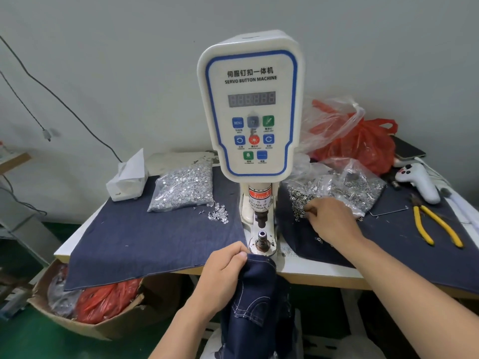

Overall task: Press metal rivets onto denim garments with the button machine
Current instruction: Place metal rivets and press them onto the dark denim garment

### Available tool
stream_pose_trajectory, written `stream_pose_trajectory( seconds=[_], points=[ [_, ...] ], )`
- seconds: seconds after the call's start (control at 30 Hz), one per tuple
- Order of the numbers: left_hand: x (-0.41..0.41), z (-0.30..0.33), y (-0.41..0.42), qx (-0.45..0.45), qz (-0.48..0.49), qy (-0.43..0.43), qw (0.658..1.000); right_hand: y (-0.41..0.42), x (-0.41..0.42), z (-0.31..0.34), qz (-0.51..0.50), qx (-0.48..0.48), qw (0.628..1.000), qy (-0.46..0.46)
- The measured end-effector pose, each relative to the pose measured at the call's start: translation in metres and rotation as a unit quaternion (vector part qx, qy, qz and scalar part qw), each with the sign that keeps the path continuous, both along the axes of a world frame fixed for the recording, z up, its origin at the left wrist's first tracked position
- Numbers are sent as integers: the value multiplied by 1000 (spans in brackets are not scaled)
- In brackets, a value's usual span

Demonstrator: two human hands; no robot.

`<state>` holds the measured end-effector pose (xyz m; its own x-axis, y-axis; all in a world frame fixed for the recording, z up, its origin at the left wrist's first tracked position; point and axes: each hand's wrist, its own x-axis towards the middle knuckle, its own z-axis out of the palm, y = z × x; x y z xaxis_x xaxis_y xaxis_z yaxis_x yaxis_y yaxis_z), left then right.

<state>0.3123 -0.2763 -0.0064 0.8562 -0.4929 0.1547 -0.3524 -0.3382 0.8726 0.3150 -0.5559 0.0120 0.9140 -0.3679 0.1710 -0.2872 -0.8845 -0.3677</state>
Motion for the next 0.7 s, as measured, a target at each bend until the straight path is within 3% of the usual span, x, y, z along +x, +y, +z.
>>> stream_pose_trajectory(
  seconds=[0.3,0.7],
  points=[
    [20,2,-6,45,33,14,998,3,10,-11,29,-79,996,-19],
    [19,2,-6,14,49,24,998,6,8,-5,30,-18,999,-33]
  ],
)
